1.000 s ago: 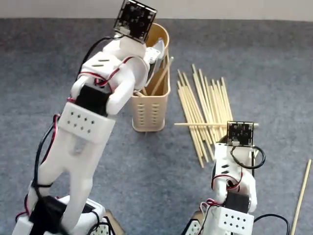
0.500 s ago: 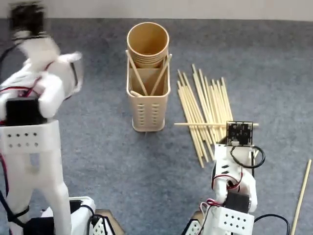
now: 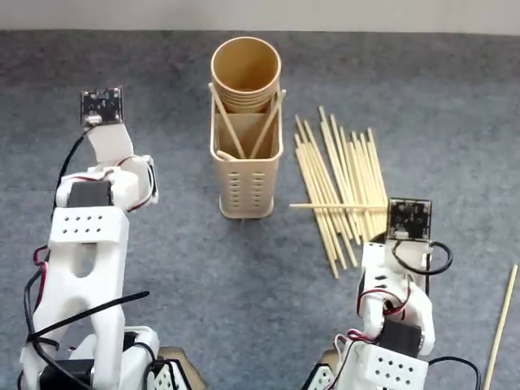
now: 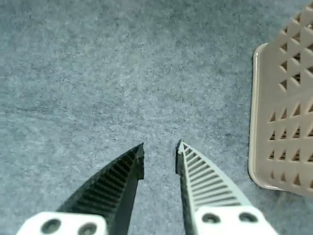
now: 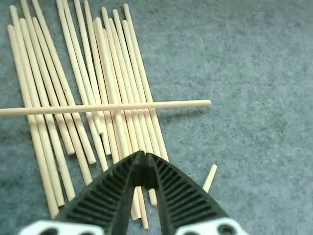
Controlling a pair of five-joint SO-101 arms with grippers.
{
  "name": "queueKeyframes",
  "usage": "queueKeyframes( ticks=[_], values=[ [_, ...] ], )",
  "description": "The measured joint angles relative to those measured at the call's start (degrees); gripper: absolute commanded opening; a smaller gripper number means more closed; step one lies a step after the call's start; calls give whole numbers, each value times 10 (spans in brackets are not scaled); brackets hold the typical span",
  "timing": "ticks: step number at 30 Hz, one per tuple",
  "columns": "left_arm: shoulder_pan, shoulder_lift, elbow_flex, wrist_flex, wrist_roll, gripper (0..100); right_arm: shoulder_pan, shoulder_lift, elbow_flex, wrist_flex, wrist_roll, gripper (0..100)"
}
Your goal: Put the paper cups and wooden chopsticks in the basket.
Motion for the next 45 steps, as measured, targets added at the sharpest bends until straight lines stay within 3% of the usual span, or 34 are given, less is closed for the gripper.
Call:
queueKeyframes(
  ticks=[5,10,16,21,25,37,45],
  values=[
    [13,0,25,-10,0,143,-17,24,-84,64,-1,6],
    [15,0,27,-10,0,143,-58,182,-193,90,31,6],
    [15,0,47,-29,0,143,-98,509,-387,90,203,9],
    [15,0,69,-59,0,143,-110,767,-535,109,404,116],
    [9,0,69,-63,-1,143,-136,869,-556,115,494,156],
    [9,0,70,-63,-1,143,-149,891,-459,-94,522,157],
    [9,0,70,-63,-1,143,-144,970,-484,-133,522,157]
  ],
)
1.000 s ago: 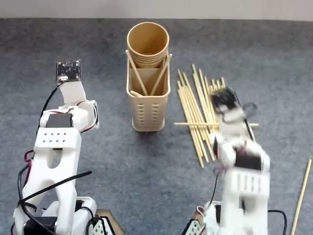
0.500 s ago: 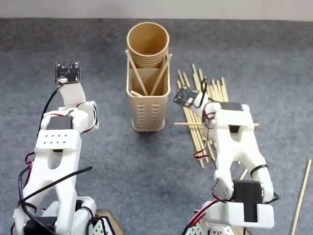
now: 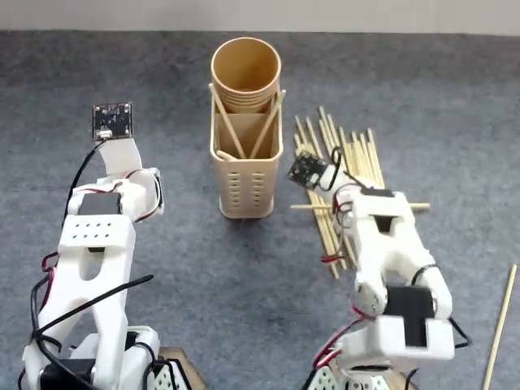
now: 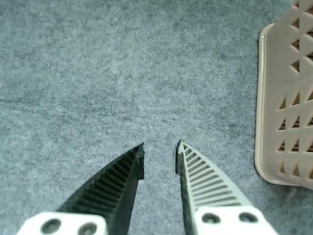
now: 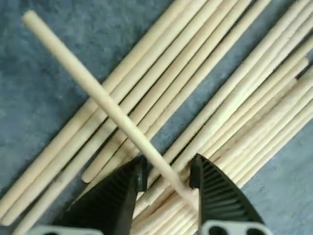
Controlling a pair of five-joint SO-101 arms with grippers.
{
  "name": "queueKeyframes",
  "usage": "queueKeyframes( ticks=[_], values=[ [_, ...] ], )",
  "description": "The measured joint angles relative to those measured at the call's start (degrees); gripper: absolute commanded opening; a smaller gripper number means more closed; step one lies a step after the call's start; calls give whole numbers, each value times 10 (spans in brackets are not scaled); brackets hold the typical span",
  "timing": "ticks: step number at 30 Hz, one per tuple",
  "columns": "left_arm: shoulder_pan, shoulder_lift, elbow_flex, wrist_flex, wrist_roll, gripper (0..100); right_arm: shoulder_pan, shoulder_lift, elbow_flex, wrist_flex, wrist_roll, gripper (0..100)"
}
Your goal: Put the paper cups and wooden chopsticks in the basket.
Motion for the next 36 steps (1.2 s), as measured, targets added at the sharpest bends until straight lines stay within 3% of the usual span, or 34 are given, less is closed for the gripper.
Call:
queueKeyframes(
  ticks=[4,7,10,18,23,29,36],
  values=[
    [0,0,0,0,0,143,6,65,-52,0,0,150],
    [-1,0,0,0,0,143,19,93,-76,0,0,22],
    [-1,0,0,0,0,143,30,100,-95,-1,-15,14],
    [-1,0,0,0,0,143,67,98,-204,40,-201,5],
    [-1,0,0,0,0,143,75,-17,-276,120,-346,5],
    [-1,0,0,0,0,143,10,-198,-310,171,-463,5],
    [-1,0,0,0,0,143,-67,-307,-311,198,-529,5]
  ],
)
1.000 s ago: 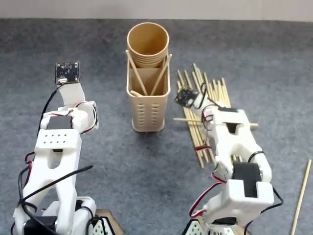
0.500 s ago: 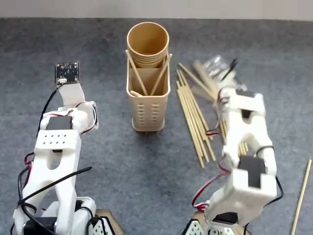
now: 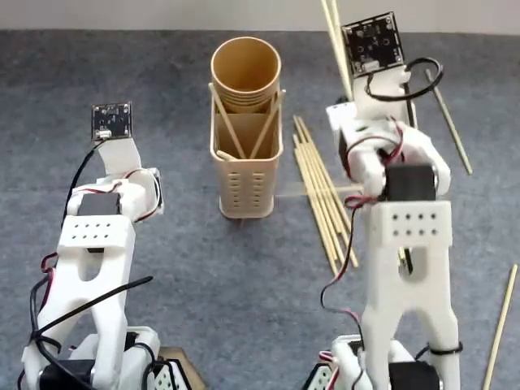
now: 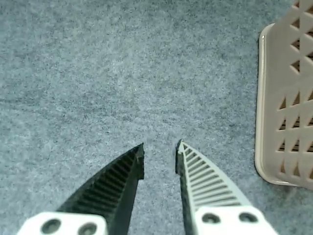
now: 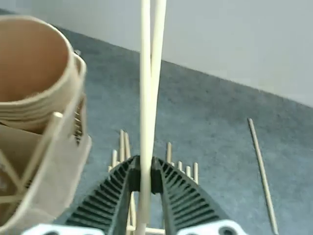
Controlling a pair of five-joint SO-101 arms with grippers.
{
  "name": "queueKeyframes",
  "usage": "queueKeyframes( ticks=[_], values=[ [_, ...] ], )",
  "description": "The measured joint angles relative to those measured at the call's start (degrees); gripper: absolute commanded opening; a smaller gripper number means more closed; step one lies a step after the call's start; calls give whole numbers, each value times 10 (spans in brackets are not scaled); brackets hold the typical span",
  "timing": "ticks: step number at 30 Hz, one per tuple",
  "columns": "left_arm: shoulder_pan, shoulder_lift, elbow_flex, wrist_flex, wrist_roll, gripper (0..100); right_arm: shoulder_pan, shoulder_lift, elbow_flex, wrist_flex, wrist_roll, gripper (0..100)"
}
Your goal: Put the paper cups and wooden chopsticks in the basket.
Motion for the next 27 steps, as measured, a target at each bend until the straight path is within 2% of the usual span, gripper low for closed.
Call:
queueKeyframes(
  ticks=[6,12,16,22,27],
  values=[
    [0,0,0,0,0,143,-31,-48,0,-40,-60,5],
    [0,0,0,0,0,143,-105,-103,12,-106,-113,5],
    [0,0,0,0,0,143,-162,-160,98,-193,-120,5],
    [0,0,0,0,0,143,-196,-188,307,-374,-122,5],
    [0,0,0,0,0,143,-222,-188,361,-411,-152,5]
  ],
)
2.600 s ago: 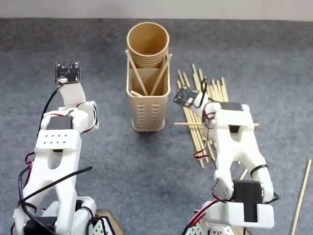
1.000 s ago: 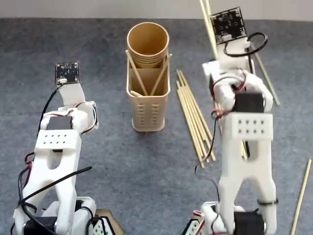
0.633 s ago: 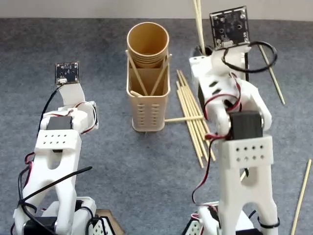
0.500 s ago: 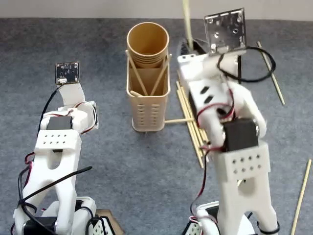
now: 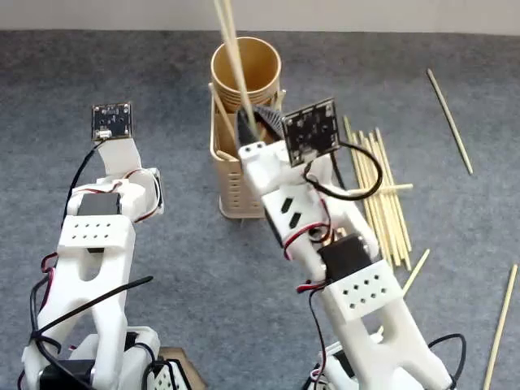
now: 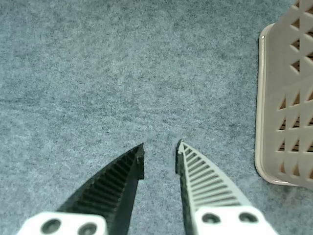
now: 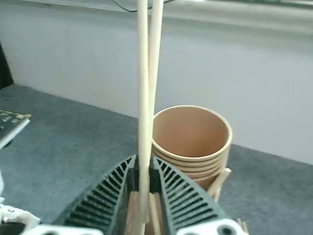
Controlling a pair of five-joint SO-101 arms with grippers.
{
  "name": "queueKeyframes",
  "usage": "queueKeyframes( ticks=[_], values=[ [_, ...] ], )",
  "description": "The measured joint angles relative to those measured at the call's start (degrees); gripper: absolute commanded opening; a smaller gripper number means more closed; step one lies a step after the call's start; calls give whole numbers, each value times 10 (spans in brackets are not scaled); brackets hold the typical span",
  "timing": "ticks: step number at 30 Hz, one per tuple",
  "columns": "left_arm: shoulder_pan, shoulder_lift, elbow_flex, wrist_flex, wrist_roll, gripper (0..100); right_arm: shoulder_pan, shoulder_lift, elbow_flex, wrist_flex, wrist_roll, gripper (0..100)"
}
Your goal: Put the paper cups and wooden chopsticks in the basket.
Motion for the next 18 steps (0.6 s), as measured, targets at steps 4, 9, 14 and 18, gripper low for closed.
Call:
queueKeyframes(
  ticks=[4,9,14,18],
  values=[
    [0,0,0,0,0,143,-1,0,18,-29,-11,5],
    [0,0,0,0,0,143,-1,-1,91,-91,-2,5],
    [0,0,0,0,0,143,-1,-1,156,-160,27,5],
    [0,0,0,0,0,143,-1,4,149,-164,33,5]
  ],
)
